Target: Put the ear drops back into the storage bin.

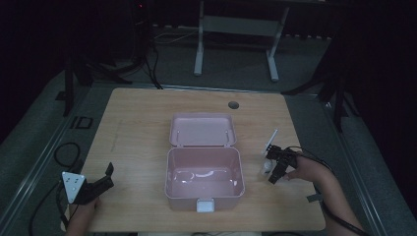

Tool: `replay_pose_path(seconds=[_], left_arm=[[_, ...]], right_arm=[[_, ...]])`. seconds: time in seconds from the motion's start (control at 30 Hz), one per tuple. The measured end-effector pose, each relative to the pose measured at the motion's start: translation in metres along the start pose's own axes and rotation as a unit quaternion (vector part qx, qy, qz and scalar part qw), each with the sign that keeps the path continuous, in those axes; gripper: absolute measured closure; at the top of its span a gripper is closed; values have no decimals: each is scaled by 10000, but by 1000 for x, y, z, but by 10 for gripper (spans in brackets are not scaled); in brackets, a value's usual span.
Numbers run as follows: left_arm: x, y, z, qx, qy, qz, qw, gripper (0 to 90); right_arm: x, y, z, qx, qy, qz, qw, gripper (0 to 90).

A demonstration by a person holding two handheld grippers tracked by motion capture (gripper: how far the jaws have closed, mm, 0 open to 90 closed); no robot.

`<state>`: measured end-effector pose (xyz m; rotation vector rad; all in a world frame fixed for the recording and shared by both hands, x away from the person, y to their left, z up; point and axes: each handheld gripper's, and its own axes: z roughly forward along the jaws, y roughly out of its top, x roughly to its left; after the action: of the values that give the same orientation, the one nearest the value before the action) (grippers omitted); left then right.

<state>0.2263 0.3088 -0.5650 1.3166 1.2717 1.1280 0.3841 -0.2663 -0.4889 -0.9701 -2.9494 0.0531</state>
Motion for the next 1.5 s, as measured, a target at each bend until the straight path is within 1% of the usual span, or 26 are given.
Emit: replay_pose_path(seconds=[0.1,0.13,0.2,0.27,0.33,0.43,0.57,0.63,0.67,0.73,0.77,0.83,0.9,0.97,1.0,1.07,1.13,1.17,1.23,1.37,1.47,1.5], left_arm=[[0,0,0,6,-7,4,10000,23],[0,0,0,1,-9,6,10000,23],[0,0,0,-2,-19,21,10000,23],[0,0,0,2,-17,20,10000,23],[0,0,0,5,-21,16,10000,23],[0,0,0,5,-23,17,10000,23],[0,0,0,4,-24,21,10000,23],[0,0,0,2,-26,23,10000,23],[0,0,0,1,-26,23,10000,23],[0,0,0,2,-27,24,10000,23],[0,0,0,1,-28,23,10000,23],[0,0,0,1,-30,24,10000,23],[0,0,0,-1,-31,26,10000,23],[0,0,0,-1,-33,28,10000,23],[0,0,0,-1,-31,29,10000,23],[0,0,0,-1,-32,30,10000,23],[0,0,0,0,-32,28,10000,23],[0,0,0,0,-31,30,10000,23],[0,0,0,-1,-31,34,10000,23],[-1,0,0,-3,-28,31,10000,23],[0,0,0,-2,-26,31,10000,23],[0,0,0,-1,-24,32,10000,23]], right_arm=[[-3,6,1,8,6,31,10000,254],[-4,7,2,20,2,28,10000,273],[-6,10,1,-15,-14,18,10000,286],[-8,13,2,-57,-33,-14,10000,317],[-9,15,3,-65,-12,-65,10000,323],[-8,19,5,0,-24,-189,9998,347],[-8,24,6,30,9,-230,9997,375],[-9,27,6,31,-14,-238,9997,378],[-10,28,6,38,-6,-242,9997,402],[-11,30,7,72,31,-272,9996,413],[-11,31,8,82,56,-251,9996,447],[-12,33,10,169,103,-255,9995,457],[-11,35,13,231,153,-255,9993,485],[-11,36,14,249,158,-251,9992,489],[-11,36,15,246,199,-224,9992,498],[-12,37,15,248,226,-208,9992,531],[-11,38,15,238,257,-246,9991,565],[-10,38,15,245,256,-252,9991,568],[-9,38,14,275,195,-340,9989,586],[-6,37,10,232,163,-510,9983,591],[-4,36,9,201,147,-568,9981,592],[-4,35,8,202,134,-637,9977,592]])
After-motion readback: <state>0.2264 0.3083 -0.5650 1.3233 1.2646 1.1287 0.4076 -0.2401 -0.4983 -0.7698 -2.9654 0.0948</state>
